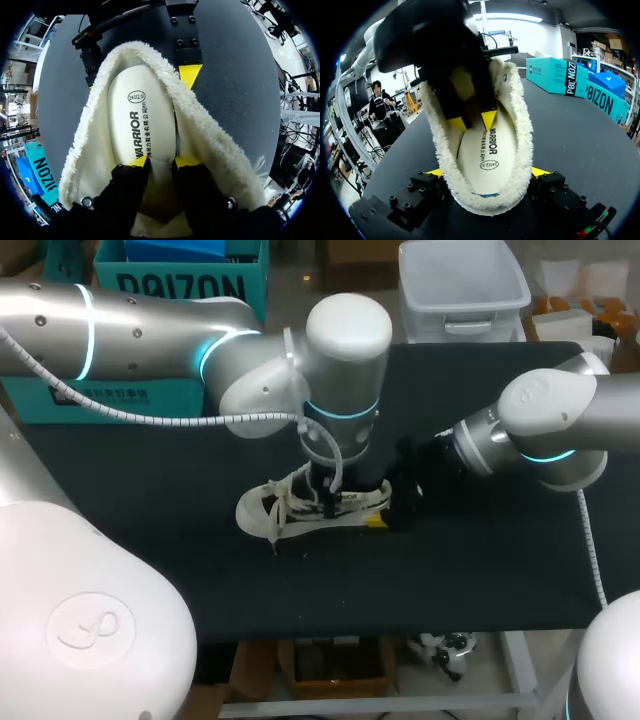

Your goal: Open the shoe tongue, take the insole out of the shoe, put the insole back into the shoe, and pack the shoe into the shoebox

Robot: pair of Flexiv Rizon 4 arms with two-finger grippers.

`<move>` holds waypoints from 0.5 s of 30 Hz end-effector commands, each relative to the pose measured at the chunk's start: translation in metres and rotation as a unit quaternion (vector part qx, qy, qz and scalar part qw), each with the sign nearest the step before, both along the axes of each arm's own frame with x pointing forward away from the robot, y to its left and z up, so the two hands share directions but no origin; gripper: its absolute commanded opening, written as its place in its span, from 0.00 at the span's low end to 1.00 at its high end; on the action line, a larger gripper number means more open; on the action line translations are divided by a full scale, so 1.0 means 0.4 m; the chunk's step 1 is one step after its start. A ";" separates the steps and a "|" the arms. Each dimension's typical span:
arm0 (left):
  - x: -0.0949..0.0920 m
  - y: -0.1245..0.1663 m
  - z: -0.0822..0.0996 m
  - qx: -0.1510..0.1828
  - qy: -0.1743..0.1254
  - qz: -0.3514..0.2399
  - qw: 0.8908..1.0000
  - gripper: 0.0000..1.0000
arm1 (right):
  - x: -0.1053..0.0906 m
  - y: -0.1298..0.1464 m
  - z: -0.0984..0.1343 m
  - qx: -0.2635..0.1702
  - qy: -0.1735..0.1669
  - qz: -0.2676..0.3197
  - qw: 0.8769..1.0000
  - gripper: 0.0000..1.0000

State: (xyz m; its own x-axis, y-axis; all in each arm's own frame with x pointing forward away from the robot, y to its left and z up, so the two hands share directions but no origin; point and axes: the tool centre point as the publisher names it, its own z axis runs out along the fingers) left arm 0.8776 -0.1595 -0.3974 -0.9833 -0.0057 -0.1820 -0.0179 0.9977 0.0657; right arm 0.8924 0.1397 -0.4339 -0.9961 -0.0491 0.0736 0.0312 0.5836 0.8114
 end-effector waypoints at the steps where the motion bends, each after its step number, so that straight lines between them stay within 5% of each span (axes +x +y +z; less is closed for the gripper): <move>1: 0.078 -0.003 -0.282 -0.004 -0.017 -0.001 1.000 0.35 | -0.002 0.004 -0.021 0.002 0.001 0.002 1.000 0.00; 8: 0.111 0.002 -0.286 0.000 -0.037 -0.002 0.999 0.32 | -0.002 0.004 -0.021 0.002 0.001 0.002 1.000 0.00; 9: 0.123 0.002 -0.290 0.002 -0.041 -0.002 0.999 0.26 | -0.002 0.004 -0.021 0.002 0.001 0.002 1.000 0.00; 10: 0.128 0.002 -0.290 0.002 -0.042 -0.002 0.999 0.05 | -0.002 0.004 -0.021 0.002 0.001 0.002 1.000 0.00; 11: 0.132 0.002 -0.290 0.002 -0.044 -0.001 0.999 0.00 | -0.002 0.004 -0.021 0.002 0.001 0.002 1.000 0.00; 15: 0.149 0.005 -0.279 -0.002 -0.052 -0.001 0.999 0.00 | -0.002 0.004 -0.021 0.002 0.001 0.002 1.000 0.00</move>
State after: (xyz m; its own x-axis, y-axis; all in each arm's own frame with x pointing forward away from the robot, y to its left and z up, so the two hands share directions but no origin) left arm 0.8898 -0.1597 -0.3954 -0.9617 -0.0008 -0.2740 -0.0191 0.9978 0.0642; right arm 0.8949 0.1391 -0.4337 -0.9963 -0.0458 0.0729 0.0326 0.5834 0.8116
